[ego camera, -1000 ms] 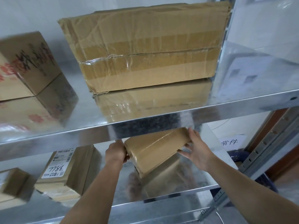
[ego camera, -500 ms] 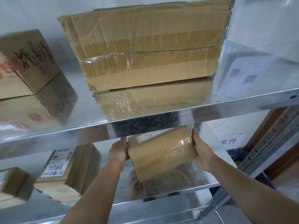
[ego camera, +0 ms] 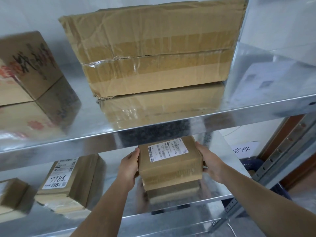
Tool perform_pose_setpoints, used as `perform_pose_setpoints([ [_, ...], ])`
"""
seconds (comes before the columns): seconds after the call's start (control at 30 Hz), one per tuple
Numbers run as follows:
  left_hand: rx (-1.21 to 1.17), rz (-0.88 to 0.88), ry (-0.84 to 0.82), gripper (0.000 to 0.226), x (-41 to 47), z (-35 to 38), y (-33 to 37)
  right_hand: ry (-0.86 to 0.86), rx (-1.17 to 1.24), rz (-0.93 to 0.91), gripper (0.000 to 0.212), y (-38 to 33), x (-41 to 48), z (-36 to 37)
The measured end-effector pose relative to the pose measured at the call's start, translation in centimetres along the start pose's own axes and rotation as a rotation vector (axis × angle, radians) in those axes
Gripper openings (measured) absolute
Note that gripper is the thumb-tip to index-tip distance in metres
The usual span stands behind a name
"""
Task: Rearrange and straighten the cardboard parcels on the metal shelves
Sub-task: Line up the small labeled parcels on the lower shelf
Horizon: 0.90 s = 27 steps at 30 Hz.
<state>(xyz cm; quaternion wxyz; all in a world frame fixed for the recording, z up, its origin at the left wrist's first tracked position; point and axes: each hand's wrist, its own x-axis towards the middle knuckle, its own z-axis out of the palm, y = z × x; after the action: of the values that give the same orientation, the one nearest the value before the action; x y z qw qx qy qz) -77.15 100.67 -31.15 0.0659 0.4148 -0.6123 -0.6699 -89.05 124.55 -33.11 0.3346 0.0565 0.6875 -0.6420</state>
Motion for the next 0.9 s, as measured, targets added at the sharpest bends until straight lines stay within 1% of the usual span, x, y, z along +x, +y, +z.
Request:
perform_pose_setpoints([
  [0.1, 0.082, -0.007, -0.058, 0.023, 0.5, -0.2, 0.0, -0.016, -0.154, 0.039, 0.051, 0.2, 0.7, -0.7],
  [0.17, 0.163, 0.001, -0.063, 0.025, 0.7, -0.1, -0.2, -0.021, -0.256, 0.066, 0.048, 0.2, 1.0, -1.1],
  [0.27, 0.253, 0.02, -0.047, 0.033, 1.1, 0.0, -0.2, -0.037, -0.398, 0.095, 0.053, -0.5, 0.9, -1.0],
  [0.4, 0.232, -0.008, -0.088, 0.032, 1.0, 0.1, -0.1, -0.034, -0.528, 0.107, 0.054, -1.9, 0.8, -0.1],
  [0.47, 0.19, -0.03, -0.115, 0.032, 0.9, 0.1, -0.2, -0.031, -0.508, 0.113, 0.049, -2.1, 1.2, 0.0],
  [0.57, 0.189, -0.039, -0.118, 0.036, 0.9, 0.0, -0.3, -0.045, -0.459, 0.123, 0.037, -2.2, 1.6, 0.1],
  [0.73, 0.26, -0.056, -0.133, 0.036, 0.8, -0.2, -0.3, -0.046, -0.411, 0.156, 0.033, -2.6, 1.9, 0.2],
  [0.8, 0.254, -0.072, -0.144, 0.037, 0.8, -0.2, -0.3, -0.042, -0.416, 0.161, 0.033, -2.6, 2.1, 0.3],
  [0.9, 0.256, -0.099, -0.131, 0.034, 0.7, 0.2, -0.1, -0.021, -0.403, 0.142, 0.031, -2.5, 2.4, 0.3],
])
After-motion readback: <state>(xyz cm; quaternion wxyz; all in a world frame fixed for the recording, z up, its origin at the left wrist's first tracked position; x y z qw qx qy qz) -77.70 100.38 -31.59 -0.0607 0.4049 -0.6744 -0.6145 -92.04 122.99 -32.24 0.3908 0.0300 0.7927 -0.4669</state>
